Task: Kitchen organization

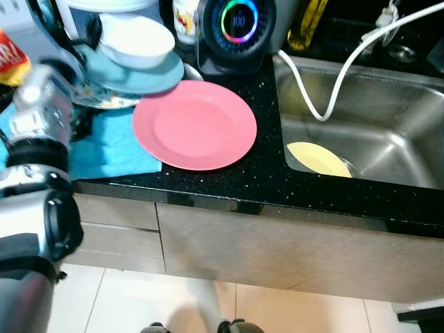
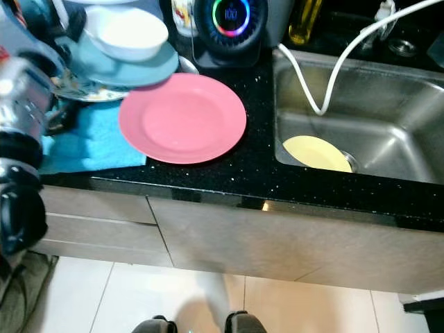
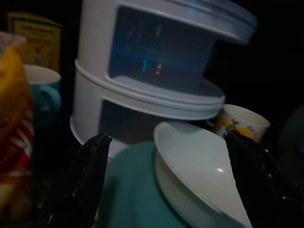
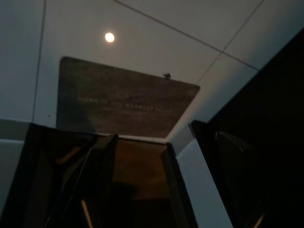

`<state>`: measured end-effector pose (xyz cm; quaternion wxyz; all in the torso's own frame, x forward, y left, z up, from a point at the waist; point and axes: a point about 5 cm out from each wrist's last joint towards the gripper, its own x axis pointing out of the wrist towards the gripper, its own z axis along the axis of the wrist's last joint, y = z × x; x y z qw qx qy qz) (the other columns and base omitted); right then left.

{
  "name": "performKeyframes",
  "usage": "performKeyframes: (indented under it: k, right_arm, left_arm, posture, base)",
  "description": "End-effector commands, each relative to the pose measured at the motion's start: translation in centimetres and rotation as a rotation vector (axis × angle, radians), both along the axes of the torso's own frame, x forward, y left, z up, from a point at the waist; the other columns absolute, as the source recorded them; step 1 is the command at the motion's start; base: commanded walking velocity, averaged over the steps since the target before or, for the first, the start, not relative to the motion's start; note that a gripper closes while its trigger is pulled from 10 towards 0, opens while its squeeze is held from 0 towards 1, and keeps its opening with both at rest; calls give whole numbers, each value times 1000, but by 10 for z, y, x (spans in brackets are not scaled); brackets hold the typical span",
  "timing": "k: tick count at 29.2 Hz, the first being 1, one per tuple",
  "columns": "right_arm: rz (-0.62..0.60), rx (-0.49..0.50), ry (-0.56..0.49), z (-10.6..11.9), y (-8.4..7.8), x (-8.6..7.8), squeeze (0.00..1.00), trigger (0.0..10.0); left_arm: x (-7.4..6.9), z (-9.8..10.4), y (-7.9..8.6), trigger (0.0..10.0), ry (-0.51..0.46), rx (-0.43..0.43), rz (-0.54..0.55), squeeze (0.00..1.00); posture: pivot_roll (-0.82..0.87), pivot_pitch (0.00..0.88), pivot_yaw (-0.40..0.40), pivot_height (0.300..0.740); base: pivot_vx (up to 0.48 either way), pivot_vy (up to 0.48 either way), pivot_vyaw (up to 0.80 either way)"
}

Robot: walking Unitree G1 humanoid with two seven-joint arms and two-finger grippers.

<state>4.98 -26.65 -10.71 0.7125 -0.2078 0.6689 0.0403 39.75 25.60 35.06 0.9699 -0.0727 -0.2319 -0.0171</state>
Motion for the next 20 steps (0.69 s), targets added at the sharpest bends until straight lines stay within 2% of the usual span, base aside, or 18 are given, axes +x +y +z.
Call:
performKeyframes:
  k: [1, 4, 9, 12, 19, 20]
  right_arm:
    - [13, -9, 23, 0, -4, -9, 0, 10000]
    - [19, -11, 21, 1, -5, -8, 0, 10000]
    - [40, -11, 11, 1, -5, -2, 0, 10000]
    - [45, -8, 9, 1, -3, 0, 0, 10000]
    - [52, -2, 10, 0, 0, 0, 0, 10000]
    - [54, -1, 13, 0, 0, 0, 0, 10000]
  left_arm:
    - [-1, 5, 8, 10000, 20, 33, 44, 0]
    - [-1, 9, 11, 10000, 26, 38, 60, 0]
    - [0, 23, 16, 10000, 85, -110, 37, 0]
    - [1, 26, 17, 10000, 115, -153, 32, 0]
    - [2, 31, 12, 10000, 155, -123, -10, 0]
    - [4, 31, 4, 10000, 163, -90, -56, 0]
  posture:
    - [30, 224, -79, 740]
    - [29, 227, -81, 740]
    - [35, 236, -81, 740]
    - [36, 237, -81, 740]
    - [37, 236, -82, 740]
    - [36, 237, -79, 740]
  base:
    - [0, 0, 0]
    - [0, 0, 0]
    - [0, 0, 0]
    - [0, 0, 0]
    - [0, 0, 0]
    - [0, 0, 0]
